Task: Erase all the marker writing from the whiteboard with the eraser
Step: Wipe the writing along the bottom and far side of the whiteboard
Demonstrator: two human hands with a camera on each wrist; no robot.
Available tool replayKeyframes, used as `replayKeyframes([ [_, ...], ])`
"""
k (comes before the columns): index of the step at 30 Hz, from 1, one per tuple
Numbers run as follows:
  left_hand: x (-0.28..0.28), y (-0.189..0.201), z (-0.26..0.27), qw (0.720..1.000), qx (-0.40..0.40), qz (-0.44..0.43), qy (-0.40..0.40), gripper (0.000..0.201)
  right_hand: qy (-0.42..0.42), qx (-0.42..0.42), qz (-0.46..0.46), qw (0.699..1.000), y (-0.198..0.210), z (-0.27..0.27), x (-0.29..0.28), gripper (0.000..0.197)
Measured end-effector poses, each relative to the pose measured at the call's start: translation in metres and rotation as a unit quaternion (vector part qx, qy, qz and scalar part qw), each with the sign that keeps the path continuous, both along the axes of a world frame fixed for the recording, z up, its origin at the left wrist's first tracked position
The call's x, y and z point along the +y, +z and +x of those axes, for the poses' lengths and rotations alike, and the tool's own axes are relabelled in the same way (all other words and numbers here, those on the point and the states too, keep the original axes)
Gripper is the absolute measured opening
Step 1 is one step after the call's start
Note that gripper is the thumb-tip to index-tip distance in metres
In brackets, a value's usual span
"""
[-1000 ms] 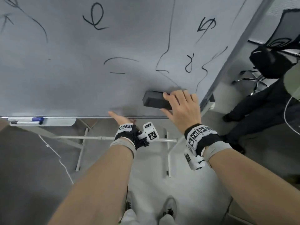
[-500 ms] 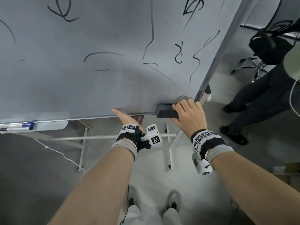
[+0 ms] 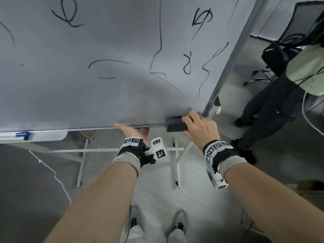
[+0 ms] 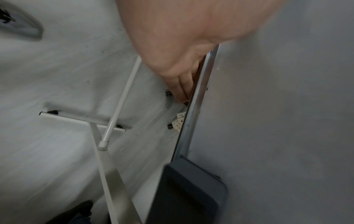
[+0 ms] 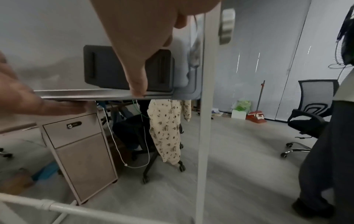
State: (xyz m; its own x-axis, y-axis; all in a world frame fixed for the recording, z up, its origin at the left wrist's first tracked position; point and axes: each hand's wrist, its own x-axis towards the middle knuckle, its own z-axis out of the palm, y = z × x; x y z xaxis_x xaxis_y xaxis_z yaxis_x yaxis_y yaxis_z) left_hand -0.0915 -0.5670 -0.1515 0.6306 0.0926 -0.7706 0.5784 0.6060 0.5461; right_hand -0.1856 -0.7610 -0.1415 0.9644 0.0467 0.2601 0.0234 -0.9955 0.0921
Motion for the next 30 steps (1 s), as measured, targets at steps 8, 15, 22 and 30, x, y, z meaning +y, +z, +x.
replayKeyframes([
  [8,-0.002,0.003,0.007,0.984,-0.010,0.140,-0.112,0.099,-0.003,-0.156,0.027,0.987,0.099,-0.009,-0.032,0.052],
  [15,0.010,-0.034,0.013,0.998,0.007,0.046,-0.050,0.105,0.038,-0.214,0.034,0.976,0.105,0.000,-0.029,0.047],
  [22,0.015,0.019,-0.007,0.991,0.058,0.013,-0.117,0.113,0.090,-0.154,0.033,0.983,0.089,0.004,-0.007,0.047],
  [30,0.024,-0.015,0.013,0.986,0.088,0.026,-0.141,0.140,0.010,-0.175,0.045,0.984,0.096,-0.005,-0.002,0.050],
])
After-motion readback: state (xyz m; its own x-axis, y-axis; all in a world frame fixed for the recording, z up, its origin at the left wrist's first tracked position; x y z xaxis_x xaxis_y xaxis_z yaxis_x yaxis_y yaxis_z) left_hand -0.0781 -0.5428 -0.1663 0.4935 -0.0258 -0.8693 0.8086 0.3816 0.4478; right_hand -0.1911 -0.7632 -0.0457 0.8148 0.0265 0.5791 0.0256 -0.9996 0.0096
